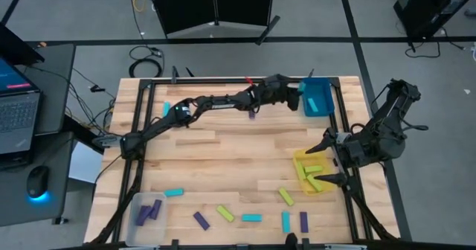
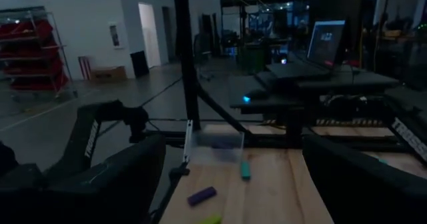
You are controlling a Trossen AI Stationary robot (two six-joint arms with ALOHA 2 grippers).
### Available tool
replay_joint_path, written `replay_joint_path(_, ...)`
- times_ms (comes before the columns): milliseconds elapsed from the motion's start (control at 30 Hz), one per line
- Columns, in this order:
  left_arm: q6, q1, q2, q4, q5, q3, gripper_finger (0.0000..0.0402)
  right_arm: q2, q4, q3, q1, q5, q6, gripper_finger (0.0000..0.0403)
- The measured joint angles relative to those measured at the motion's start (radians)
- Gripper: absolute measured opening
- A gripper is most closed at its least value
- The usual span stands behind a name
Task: Sort blocks
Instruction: Put the blue block into the blue bin
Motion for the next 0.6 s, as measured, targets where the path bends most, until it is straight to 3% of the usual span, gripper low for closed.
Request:
replay_joint_path(200, -0.092, 0.001, 0.018, 0.144, -0.003, 0.022, 0.0104, 0.021, 0.007, 0.000, -0.032, 0.025, 0.013, 0.0364)
replay_joint_path(367, -0.098, 0.003, 0.015, 0.141, -0.034, 0.067, 0.0104, 0.051, 0.006, 0.000, -0.059, 0.109, 0.019, 0.0364)
replay_joint_path(467, -0.094, 0.003, 0.015, 0.139, -0.063, 0.076, 0.0104, 0.057, -0.004, 0.000, -0.066, 0.256, 0.042, 0.0364)
replay_joint_path(600, -0.176, 0.009, 0.016, 0.140, 0.005, 0.076, 0.0104, 0.058, -0.104, 0.000, -0.066, 0.520, 0.085, 0.0362)
